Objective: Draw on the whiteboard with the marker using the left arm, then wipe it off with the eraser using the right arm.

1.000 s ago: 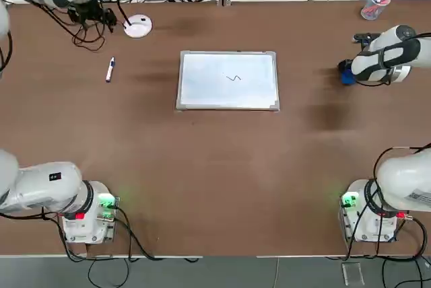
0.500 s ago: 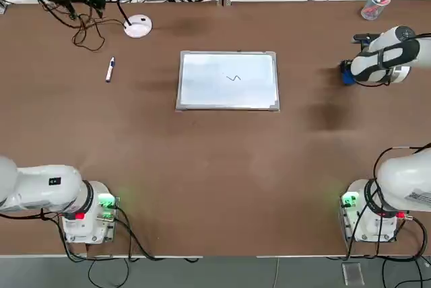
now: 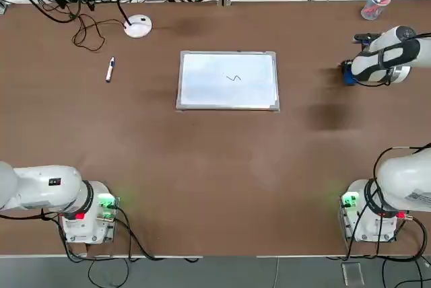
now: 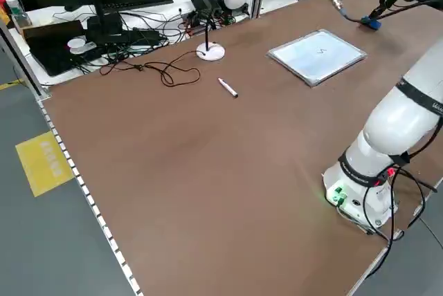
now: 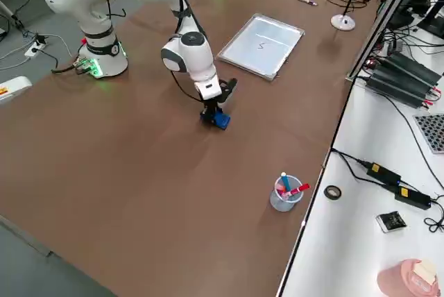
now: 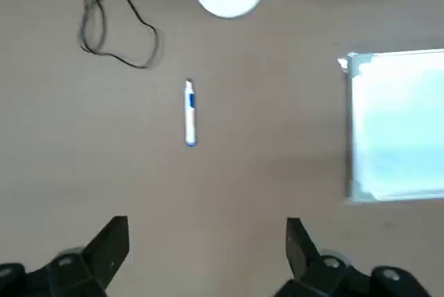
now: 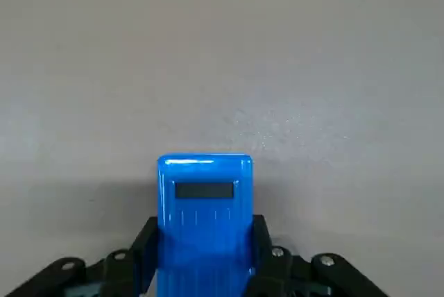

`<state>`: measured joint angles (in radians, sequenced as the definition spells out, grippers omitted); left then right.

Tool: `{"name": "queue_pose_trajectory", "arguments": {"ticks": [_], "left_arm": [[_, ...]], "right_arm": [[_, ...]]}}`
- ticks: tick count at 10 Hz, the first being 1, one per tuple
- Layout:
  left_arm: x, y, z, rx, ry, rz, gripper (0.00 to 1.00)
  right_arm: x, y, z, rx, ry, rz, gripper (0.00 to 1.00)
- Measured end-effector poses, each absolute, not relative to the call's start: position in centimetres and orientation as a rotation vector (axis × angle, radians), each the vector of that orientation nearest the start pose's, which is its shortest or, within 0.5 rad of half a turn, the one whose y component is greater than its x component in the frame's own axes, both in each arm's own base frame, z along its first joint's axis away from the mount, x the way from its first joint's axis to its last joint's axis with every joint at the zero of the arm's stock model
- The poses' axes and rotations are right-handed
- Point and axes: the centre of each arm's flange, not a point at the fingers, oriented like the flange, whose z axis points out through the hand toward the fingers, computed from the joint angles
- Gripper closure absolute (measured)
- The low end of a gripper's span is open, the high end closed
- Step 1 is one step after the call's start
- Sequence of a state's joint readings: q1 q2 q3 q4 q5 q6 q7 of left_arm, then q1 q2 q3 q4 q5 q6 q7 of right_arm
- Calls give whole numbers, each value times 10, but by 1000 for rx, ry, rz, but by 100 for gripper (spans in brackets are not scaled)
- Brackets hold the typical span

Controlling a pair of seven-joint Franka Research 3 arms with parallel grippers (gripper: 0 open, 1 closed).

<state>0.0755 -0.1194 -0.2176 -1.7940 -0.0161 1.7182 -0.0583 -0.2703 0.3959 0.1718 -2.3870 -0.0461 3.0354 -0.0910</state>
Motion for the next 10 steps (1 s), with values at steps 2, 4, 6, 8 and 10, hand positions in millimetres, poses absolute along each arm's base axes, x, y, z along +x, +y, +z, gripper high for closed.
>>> {"name": "queue_pose_trajectory", "arguments": {"ticks": [2,4,6,8,10], "left_arm": [[512,-81,606,-3147,104,-61,0],[509,-78,609,-3151,85,-65,0],[510,-77,610,-3153,35,-67,0],[510,-77,610,-3154,-15,-68,0],[510,-79,610,-3154,-28,-67,0]], "right_arm": [[528,-33,188,-3076,42,-398,44],[547,-1,205,-3061,118,-364,44],[569,44,234,-3048,202,-313,44],[584,97,266,-3027,283,-288,44],[591,152,291,-2991,366,-295,44]]}}
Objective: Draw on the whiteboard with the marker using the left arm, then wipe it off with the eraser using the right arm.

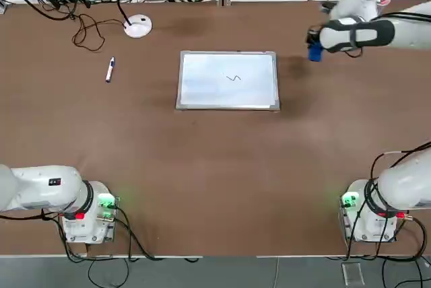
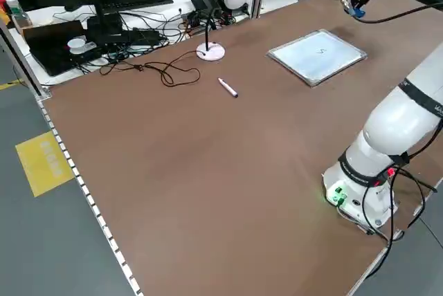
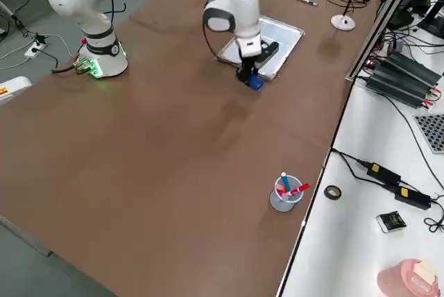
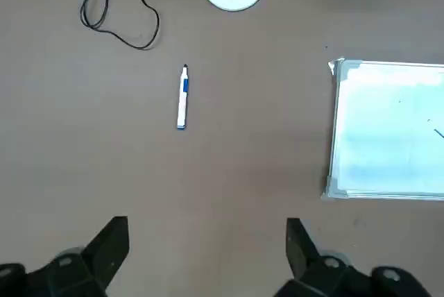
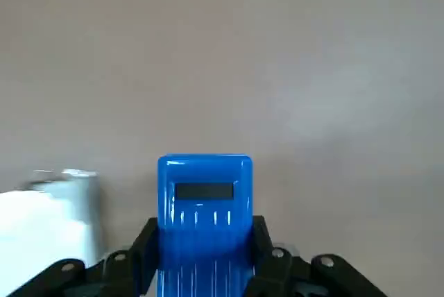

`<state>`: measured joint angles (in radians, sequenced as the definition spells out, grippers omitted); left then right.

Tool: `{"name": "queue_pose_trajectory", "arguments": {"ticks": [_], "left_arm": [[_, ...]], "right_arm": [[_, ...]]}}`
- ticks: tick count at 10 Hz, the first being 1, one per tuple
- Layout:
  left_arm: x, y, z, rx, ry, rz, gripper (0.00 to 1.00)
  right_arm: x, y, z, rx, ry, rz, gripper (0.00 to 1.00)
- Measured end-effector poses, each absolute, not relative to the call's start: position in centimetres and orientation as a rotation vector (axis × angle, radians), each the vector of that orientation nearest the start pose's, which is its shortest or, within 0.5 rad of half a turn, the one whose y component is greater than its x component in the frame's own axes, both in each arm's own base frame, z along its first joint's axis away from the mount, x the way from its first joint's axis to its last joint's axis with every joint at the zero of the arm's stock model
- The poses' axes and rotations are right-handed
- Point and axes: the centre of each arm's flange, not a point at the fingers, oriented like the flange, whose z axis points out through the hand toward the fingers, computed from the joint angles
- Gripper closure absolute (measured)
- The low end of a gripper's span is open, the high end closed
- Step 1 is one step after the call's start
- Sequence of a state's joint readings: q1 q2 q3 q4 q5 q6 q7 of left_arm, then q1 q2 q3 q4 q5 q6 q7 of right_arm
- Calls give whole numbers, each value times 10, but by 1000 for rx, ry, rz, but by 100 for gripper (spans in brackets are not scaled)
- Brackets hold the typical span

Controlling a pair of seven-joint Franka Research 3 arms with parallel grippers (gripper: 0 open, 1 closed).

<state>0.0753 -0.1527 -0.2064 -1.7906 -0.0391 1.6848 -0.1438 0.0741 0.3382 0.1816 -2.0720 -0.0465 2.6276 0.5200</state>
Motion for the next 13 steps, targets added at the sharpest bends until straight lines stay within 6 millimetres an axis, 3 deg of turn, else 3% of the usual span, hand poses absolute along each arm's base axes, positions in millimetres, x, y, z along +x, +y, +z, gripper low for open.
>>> {"name": "queue_pose_trajectory", "arguments": {"ticks": [3,6,10,13], "left_arm": [[510,-79,609,-3147,-26,-67,0],[511,-78,609,-3139,-24,-68,0],[511,-78,609,-3139,-23,-68,0],[511,-79,610,-3139,-21,-71,0]], "right_arm": [[581,234,306,-2932,456,-298,44],[557,303,293,-2930,503,-283,44],[523,366,257,-2972,552,-299,44],[501,394,225,-3011,576,-342,44]]}}
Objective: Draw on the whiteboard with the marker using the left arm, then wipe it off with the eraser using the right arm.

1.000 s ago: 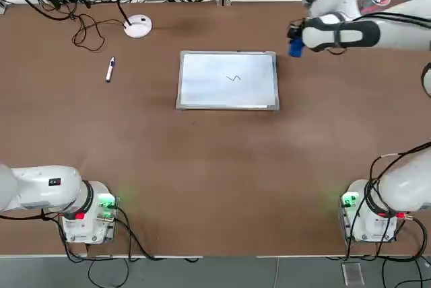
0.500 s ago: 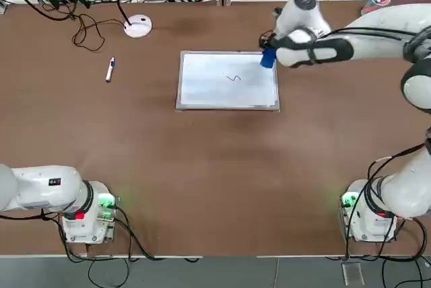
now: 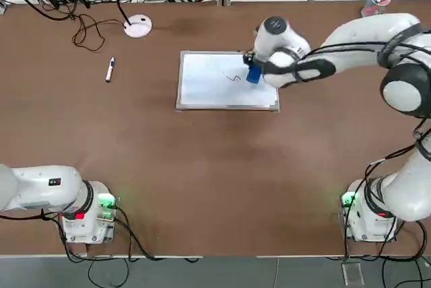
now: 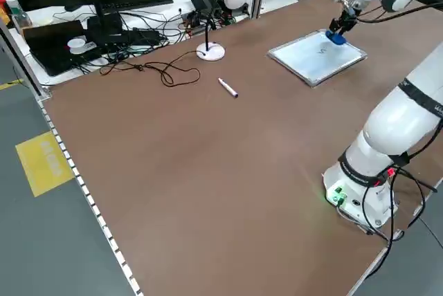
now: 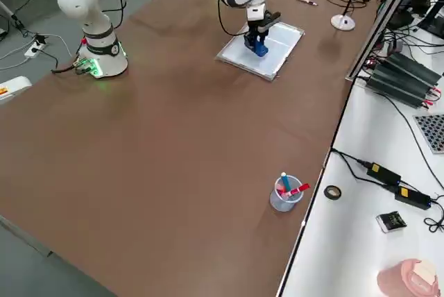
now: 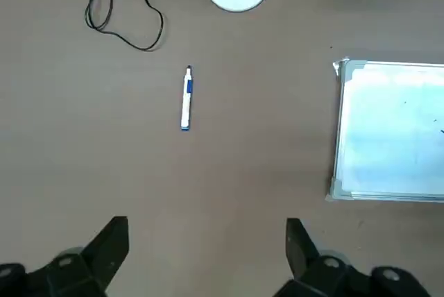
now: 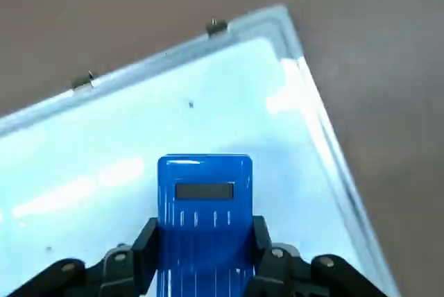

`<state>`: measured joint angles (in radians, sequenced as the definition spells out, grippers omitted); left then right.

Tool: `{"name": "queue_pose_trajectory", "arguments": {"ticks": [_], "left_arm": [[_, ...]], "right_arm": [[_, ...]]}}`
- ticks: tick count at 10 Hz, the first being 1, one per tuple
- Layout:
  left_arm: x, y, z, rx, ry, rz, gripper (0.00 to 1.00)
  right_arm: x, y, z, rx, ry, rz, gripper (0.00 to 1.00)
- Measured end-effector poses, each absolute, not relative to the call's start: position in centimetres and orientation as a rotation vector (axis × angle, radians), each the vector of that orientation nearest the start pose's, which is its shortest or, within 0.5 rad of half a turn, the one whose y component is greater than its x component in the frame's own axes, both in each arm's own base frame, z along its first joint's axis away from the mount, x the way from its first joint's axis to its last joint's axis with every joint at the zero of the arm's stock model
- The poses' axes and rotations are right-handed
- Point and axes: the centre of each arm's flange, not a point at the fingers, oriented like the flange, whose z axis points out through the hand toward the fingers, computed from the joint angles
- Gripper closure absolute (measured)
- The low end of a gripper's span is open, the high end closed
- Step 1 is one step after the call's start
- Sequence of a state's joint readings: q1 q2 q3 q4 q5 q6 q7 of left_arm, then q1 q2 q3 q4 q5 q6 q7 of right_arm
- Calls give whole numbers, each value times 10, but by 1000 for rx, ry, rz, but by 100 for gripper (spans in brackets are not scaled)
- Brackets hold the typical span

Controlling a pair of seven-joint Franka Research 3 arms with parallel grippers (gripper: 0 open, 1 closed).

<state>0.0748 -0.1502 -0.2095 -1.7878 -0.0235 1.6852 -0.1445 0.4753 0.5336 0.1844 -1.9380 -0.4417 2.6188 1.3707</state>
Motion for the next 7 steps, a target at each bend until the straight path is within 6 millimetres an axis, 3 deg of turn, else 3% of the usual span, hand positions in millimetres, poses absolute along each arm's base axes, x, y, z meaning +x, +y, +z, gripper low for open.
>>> {"name": "queue_pose_trajectory", "arguments": {"ticks": [3,7], "left_arm": [[511,-79,610,-3139,-21,-72,0],[512,-80,611,-3140,-19,-79,0]], "right_arm": [[491,403,203,-3029,589,-365,44],[483,431,203,-3012,575,-377,44]]}}
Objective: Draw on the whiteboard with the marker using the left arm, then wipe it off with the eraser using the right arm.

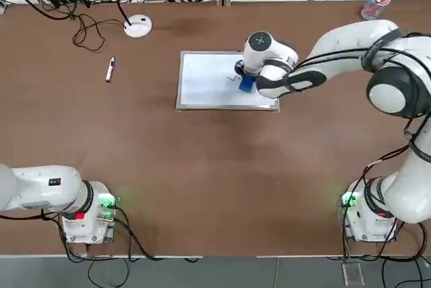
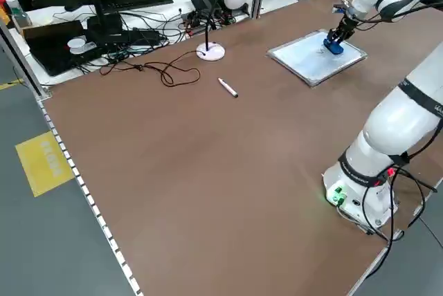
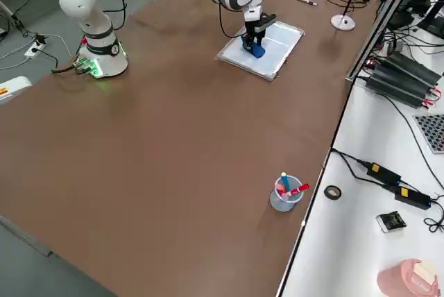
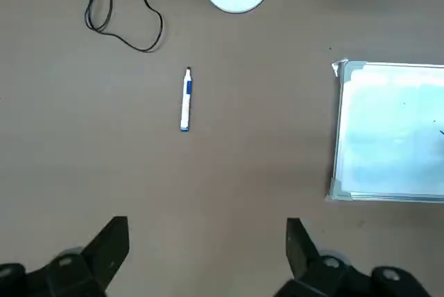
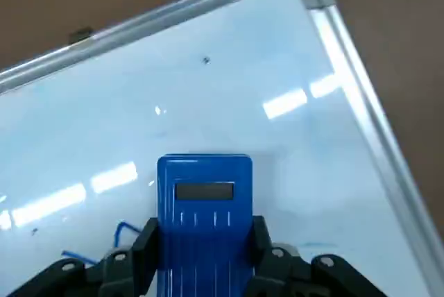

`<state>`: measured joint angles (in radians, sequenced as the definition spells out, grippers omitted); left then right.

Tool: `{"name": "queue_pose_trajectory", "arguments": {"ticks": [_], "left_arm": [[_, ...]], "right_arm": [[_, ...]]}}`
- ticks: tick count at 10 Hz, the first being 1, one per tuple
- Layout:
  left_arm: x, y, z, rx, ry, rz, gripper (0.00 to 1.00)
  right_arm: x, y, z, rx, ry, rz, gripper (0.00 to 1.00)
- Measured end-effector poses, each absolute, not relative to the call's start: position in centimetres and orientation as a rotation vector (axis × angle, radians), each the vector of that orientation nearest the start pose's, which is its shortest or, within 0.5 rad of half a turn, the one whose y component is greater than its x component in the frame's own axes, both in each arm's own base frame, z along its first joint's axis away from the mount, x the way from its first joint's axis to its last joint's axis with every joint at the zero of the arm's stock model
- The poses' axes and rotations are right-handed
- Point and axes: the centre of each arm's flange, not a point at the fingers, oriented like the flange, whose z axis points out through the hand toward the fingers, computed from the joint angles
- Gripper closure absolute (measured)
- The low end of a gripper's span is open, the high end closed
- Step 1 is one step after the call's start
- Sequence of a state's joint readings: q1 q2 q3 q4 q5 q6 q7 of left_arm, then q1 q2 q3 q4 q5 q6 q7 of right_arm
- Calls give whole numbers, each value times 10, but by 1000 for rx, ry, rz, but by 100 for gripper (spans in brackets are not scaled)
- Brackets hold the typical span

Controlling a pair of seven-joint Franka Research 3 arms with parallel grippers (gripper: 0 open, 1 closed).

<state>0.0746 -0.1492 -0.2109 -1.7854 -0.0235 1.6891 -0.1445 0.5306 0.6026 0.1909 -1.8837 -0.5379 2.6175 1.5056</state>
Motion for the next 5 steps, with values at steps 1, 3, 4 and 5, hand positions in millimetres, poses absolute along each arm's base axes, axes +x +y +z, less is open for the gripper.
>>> {"name": "queue_pose_trajectory", "arguments": {"ticks": [1,3,4,5], "left_arm": [[512,-80,611,-3140,-17,-81,0],[512,-81,612,-3140,-14,-82,0],[512,-81,612,-3140,-13,-84,0],[512,-81,613,-3140,-12,-86,0]], "right_arm": [[481,442,202,-3005,572,-379,44],[481,460,201,-2999,565,-385,44],[483,467,200,-2997,572,-387,44],[484,472,200,-2994,585,-390,44]]}}
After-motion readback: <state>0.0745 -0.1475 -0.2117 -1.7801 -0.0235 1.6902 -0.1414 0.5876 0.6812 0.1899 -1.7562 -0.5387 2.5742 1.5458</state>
